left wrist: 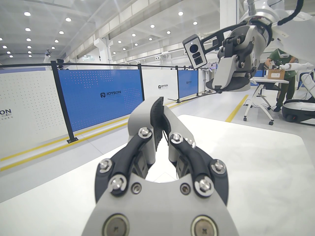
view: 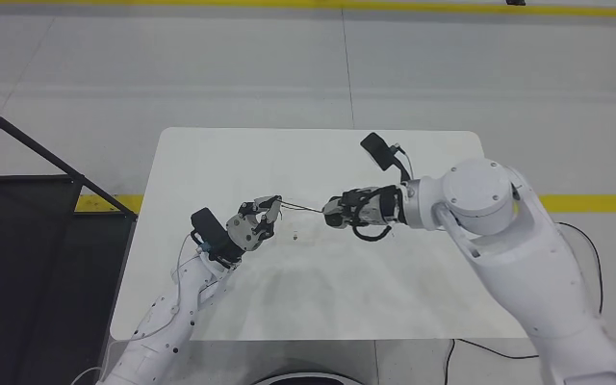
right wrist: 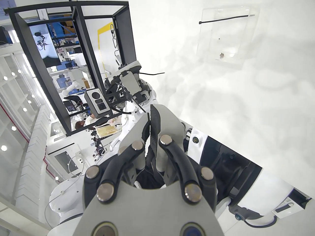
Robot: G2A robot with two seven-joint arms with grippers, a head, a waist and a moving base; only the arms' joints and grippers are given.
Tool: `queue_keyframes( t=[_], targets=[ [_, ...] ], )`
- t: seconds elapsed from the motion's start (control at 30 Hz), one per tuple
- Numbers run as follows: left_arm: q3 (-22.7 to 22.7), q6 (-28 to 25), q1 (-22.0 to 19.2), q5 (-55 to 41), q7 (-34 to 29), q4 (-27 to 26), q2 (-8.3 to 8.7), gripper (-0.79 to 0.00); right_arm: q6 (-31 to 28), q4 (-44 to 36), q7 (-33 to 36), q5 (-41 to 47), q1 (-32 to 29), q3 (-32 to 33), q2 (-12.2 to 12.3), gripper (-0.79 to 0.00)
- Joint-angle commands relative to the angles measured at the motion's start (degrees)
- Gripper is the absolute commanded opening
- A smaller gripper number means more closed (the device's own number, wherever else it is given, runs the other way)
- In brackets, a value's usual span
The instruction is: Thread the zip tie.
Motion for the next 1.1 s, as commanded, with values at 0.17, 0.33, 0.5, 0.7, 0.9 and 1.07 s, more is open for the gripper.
queue_keyframes(
  t=[0.17,0.33,0.5,0.7,0.9,1.07],
  targets=[
    [0.0,0.0,0.0,0.0,0.0,0.0,0.00,-0.785,0.3,0.3,-0.2,0.5,0.6,-0.6,0.1,-0.785],
    [0.0,0.0,0.0,0.0,0.0,0.0,0.00,-0.785,0.1,0.4,-0.5,0.9,0.8,-0.9,0.1,-0.785],
    [0.0,0.0,0.0,0.0,0.0,0.0,0.00,-0.785,-0.2,0.4,-0.7,1.2,0.9,-1.1,0.2,-0.785],
    [0.0,0.0,0.0,0.0,0.0,0.0,0.00,-0.785,0.0,0.6,-1.2,1.7,1.2,-1.3,0.3,-0.785],
    [0.0,0.0,0.0,0.0,0.0,0.0,0.00,-0.785,0.2,0.7,-1.7,2.3,1.2,-1.2,0.4,-0.785],
    [0.0,0.0,0.0,0.0,0.0,0.0,0.00,-0.785,0.4,0.7,-1.7,2.4,1.3,-1.3,0.6,-0.785]
  ],
)
